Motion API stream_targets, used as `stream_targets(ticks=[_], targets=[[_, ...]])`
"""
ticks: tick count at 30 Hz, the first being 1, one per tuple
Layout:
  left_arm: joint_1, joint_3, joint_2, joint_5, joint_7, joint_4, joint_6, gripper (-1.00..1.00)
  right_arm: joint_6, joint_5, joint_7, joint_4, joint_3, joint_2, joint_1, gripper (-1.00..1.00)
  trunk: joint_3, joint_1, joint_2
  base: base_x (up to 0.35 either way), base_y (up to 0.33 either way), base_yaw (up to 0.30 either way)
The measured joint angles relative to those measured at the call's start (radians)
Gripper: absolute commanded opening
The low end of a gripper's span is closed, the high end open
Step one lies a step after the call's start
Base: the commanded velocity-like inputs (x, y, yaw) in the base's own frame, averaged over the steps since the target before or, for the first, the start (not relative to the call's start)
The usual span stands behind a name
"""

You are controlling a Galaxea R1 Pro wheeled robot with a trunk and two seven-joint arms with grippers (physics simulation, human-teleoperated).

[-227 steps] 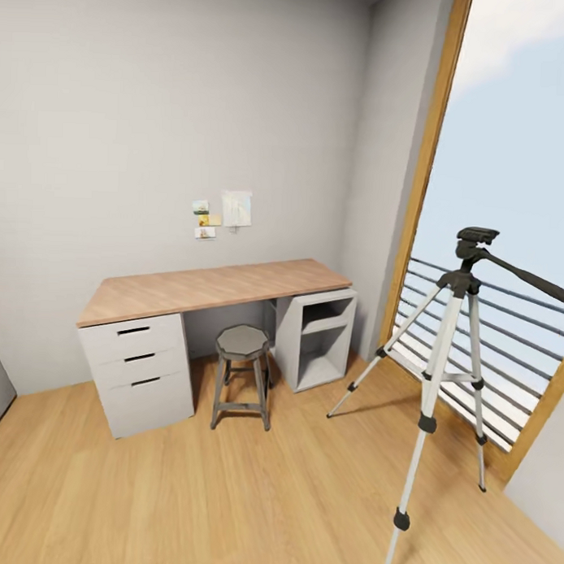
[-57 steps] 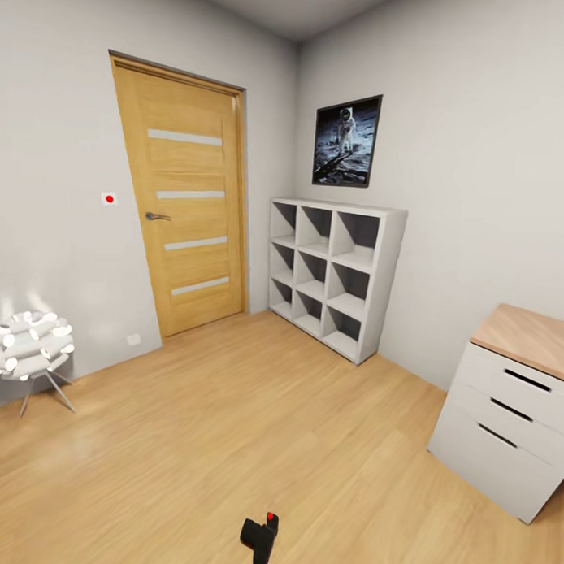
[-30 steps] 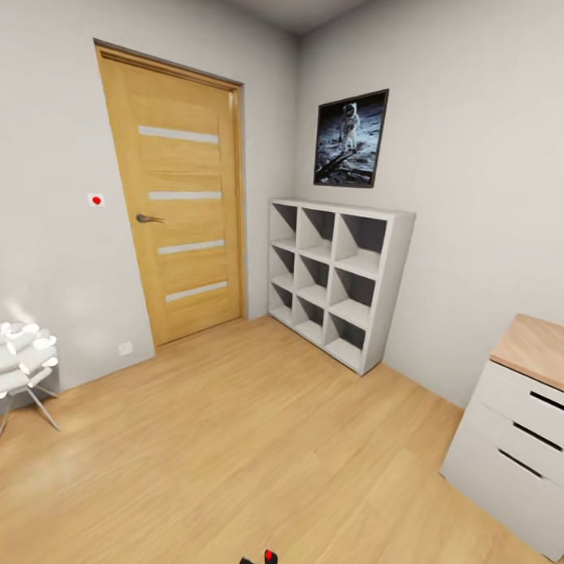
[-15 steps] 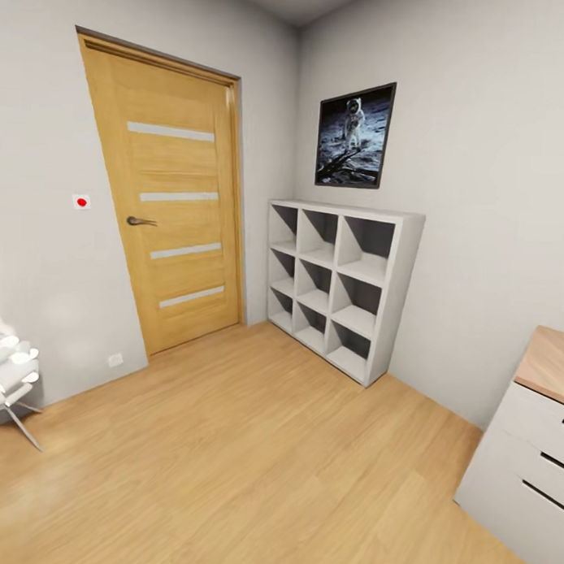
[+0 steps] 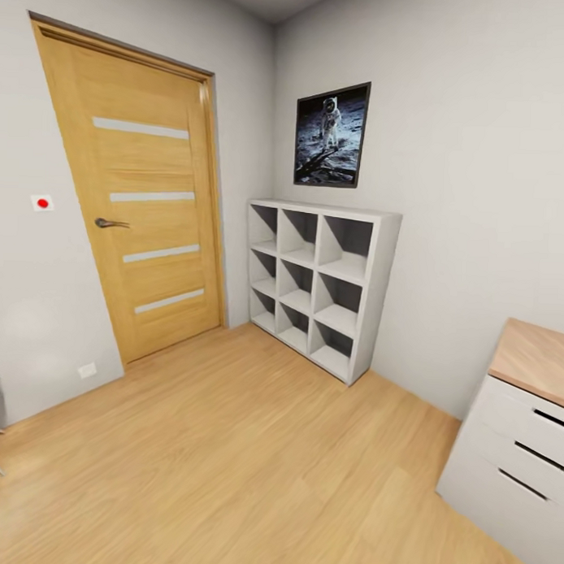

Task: Attach the digital camera to the camera tripod in the bedroom.

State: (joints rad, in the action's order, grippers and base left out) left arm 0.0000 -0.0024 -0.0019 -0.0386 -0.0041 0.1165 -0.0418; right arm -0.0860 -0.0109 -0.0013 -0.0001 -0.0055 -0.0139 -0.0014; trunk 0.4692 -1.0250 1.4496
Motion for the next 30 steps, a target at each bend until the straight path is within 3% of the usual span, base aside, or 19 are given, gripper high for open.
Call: stream_targets(ticks=[30], targets=[[0.000,-0.002,0.000,0.002,0.000,0.001,-0.005,1.00,0.000,0.000,0.003,0.000,0.000,0.000,0.000,1.00,0.000,0.000,0.000,0.000,0.000,-0.273]])
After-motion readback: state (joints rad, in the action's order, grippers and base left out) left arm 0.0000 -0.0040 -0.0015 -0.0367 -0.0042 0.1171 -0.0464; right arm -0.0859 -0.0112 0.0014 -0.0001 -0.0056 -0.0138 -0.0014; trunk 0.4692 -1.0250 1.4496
